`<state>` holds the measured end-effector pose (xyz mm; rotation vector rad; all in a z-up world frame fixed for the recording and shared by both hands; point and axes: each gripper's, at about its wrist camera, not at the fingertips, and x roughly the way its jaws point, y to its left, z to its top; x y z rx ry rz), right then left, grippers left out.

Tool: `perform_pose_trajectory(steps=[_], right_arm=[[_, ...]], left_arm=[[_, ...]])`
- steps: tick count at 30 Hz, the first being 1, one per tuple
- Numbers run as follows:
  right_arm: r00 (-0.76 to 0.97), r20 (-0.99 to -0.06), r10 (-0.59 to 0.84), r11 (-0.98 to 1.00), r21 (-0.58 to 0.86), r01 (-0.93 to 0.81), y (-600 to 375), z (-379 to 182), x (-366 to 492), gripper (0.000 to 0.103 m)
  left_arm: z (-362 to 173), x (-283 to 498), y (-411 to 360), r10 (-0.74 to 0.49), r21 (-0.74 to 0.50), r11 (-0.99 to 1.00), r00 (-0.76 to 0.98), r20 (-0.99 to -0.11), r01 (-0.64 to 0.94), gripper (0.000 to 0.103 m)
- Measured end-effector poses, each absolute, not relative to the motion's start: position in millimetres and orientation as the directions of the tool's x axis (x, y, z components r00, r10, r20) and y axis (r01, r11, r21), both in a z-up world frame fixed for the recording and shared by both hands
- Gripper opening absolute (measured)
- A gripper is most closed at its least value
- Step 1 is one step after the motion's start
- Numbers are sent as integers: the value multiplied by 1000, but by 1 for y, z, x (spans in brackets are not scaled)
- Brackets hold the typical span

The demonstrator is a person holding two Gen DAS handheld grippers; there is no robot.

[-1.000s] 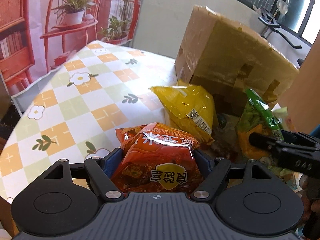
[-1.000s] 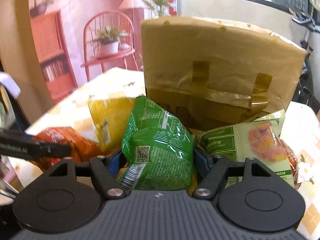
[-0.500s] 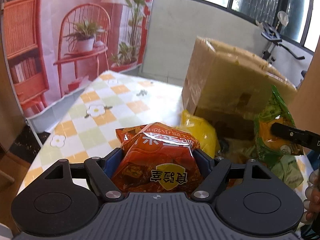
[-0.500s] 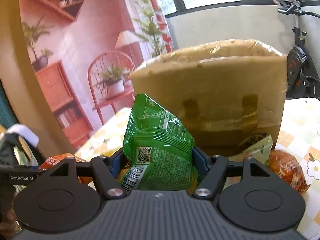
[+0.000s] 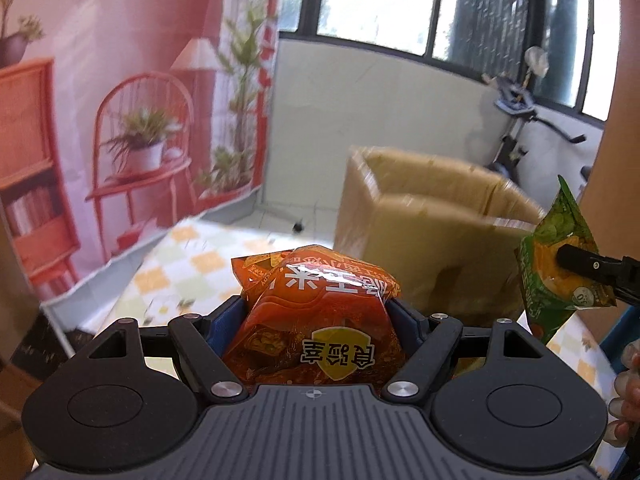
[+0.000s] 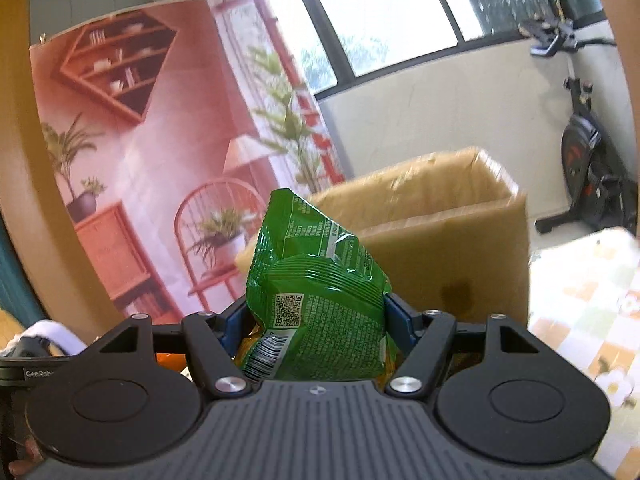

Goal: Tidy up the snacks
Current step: 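Lift both bags over the box and release them inside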

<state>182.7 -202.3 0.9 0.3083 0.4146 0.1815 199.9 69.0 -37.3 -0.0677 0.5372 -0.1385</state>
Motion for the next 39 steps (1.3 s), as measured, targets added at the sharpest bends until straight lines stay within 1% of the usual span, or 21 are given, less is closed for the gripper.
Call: perform_pose_trajectory(steps=[6,12,16,19,22,25,29,31,35,37,39], right_arm=[[937,-293,189,941,325,-88,-229,27,193,71],[958,-237,159,952,295,-85,-245,51,212,71],[968,-208,141,963,254,-86,-250,59,236,71],[968,-203,147,963,252,-94,-257,57,263,71],[965,-221,144,965,246,-87,-260,46,291,71],[949,-284,136,958,281,-53,-266,30,321,71],[927,-359,111,950,311,7,-272,9,344,71],[917,-389,91,949,313,39,-275,0,348,72],[903,-426,57,953,292,78,-279,-8,349,78],[900,-433,41,955,282,92,-282,-9,348,78],[898,-438,38,954,282,97,-283,-7,347,78]], left_arm=[[-9,233,35,-193,-74,981,889,-415,179,80],[8,268,4,-238,-76,971,903,-357,226,80],[12,295,-14,-259,-88,966,907,-331,244,80],[9,319,-27,-279,-100,960,904,-324,261,80],[3,345,-40,-286,-101,958,889,-358,267,80],[-3,367,-45,-303,-117,953,864,-403,279,80],[-16,385,-56,-253,-24,963,868,-427,269,80],[-23,391,-57,-250,-9,961,859,-447,276,80],[-34,404,-60,-288,-16,946,817,-499,323,81],[-39,409,-61,-292,0,938,794,-534,346,81],[-42,409,-59,-277,17,940,790,-546,342,81]])
